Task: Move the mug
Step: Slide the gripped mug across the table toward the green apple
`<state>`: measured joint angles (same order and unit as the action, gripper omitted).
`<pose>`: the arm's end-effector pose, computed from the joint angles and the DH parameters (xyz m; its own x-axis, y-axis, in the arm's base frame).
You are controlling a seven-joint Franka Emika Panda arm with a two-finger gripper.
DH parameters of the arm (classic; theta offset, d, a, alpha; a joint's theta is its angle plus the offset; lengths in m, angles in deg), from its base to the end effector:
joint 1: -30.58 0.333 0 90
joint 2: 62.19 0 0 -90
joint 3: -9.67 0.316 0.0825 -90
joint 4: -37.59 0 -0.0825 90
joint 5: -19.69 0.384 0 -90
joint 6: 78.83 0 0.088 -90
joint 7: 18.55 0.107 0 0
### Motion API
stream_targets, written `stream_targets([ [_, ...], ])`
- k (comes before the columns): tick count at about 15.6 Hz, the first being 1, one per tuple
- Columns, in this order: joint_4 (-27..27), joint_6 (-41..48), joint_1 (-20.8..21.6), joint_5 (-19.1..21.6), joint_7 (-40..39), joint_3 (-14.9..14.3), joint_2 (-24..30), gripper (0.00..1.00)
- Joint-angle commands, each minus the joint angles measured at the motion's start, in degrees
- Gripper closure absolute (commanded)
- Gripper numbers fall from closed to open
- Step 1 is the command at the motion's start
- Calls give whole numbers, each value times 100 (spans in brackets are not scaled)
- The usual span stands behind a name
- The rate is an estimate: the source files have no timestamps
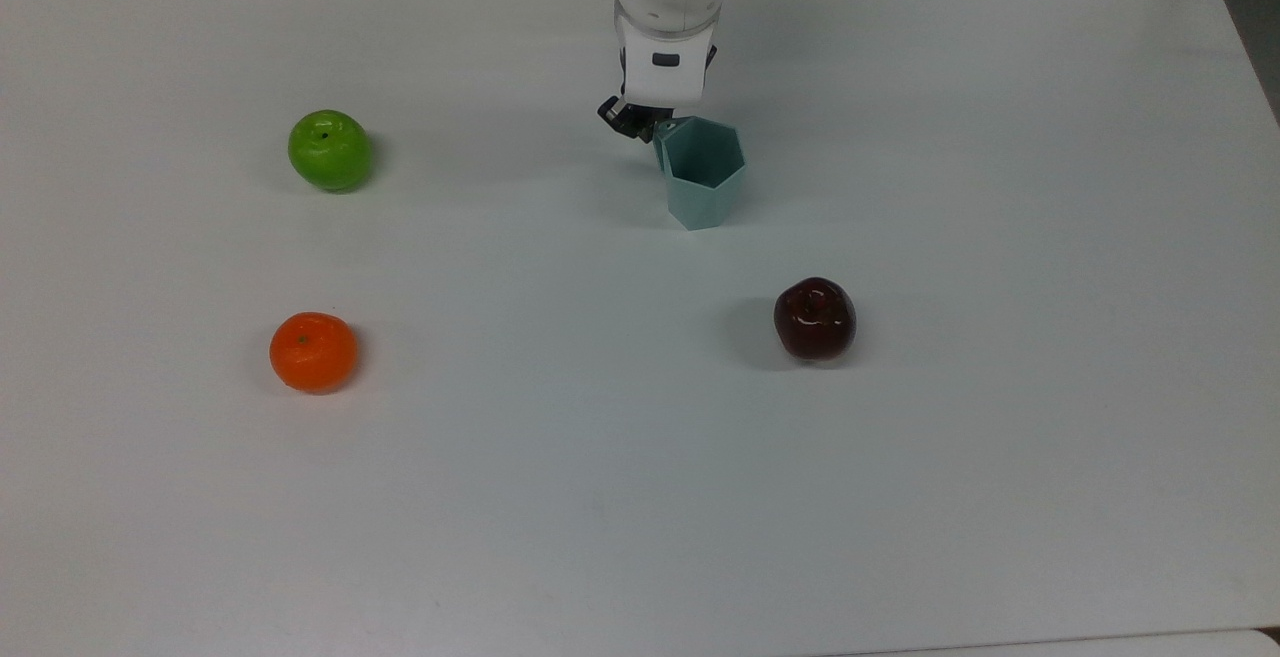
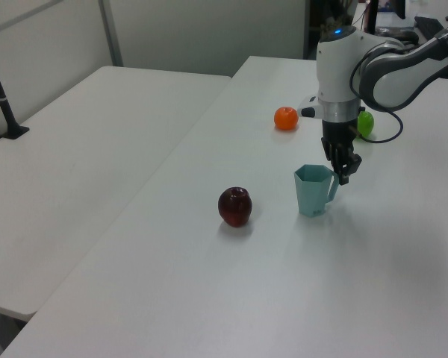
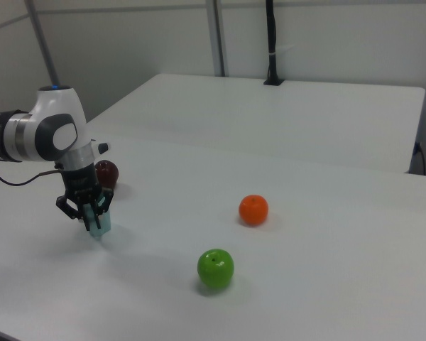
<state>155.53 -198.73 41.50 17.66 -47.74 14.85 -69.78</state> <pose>0.5397 0.1531 0.3645 0.6858 0.7218 -0.0935 0.7224 -0.6907 -0.0328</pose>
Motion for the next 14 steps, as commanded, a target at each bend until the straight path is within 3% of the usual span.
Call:
stream_targets([
  [1, -34, -16, 42, -78, -26, -26, 73, 93],
  [4, -43, 11, 6, -69, 227, -26, 318, 98],
  [8, -227, 72, -90, -78, 1325, -26, 354, 100],
  [14, -702, 924, -880, -279, 1855, -35, 275, 100],
])
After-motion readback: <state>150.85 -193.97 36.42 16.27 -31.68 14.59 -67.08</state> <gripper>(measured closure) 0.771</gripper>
